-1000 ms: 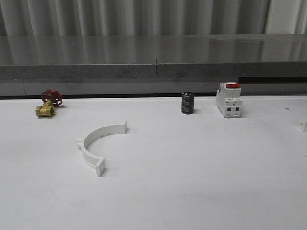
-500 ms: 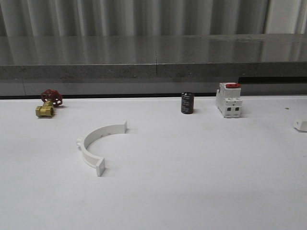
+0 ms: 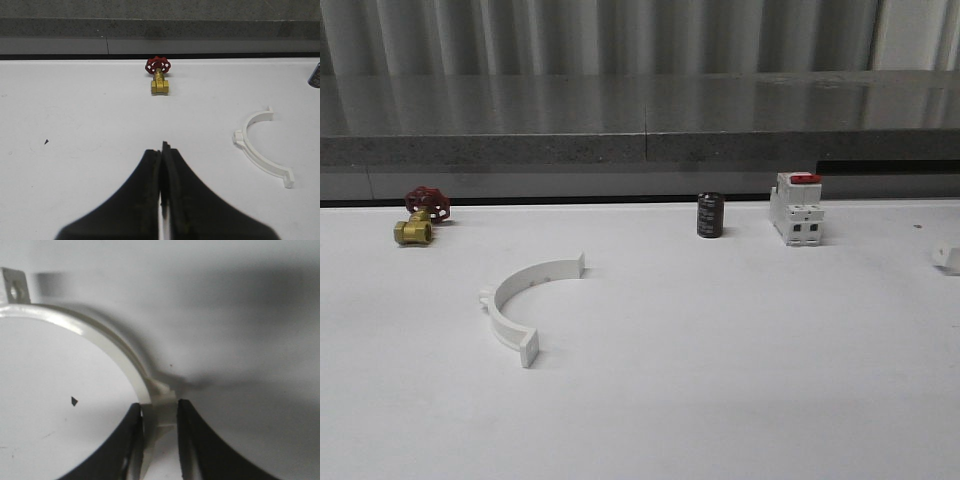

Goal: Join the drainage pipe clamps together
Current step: 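Grasp the white half-clamp by its tab with the right gripper, lift, then carry the half-clamp toward the placed half and lower it beside it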

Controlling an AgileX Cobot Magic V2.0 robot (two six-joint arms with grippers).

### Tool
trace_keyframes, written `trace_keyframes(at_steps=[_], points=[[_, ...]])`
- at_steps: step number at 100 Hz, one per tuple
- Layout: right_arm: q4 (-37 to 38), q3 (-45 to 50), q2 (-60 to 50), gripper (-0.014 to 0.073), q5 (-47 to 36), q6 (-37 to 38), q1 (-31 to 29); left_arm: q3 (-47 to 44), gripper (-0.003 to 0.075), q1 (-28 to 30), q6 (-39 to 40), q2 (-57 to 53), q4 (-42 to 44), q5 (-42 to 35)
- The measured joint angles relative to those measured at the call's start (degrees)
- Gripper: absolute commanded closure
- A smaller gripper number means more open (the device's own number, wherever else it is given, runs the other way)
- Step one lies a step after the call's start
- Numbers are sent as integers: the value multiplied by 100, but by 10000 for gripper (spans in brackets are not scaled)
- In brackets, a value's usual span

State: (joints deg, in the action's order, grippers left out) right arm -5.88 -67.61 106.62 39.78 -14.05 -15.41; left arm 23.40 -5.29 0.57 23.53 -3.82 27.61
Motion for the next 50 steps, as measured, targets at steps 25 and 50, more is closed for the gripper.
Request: trace_keyframes(at_steps=[25, 50], points=[[0, 0, -646, 546, 317, 679, 129, 0, 741, 0, 0, 0, 0, 0], [0, 0, -1179, 545, 703, 1540, 971, 0, 741, 0, 0, 0, -10, 0]])
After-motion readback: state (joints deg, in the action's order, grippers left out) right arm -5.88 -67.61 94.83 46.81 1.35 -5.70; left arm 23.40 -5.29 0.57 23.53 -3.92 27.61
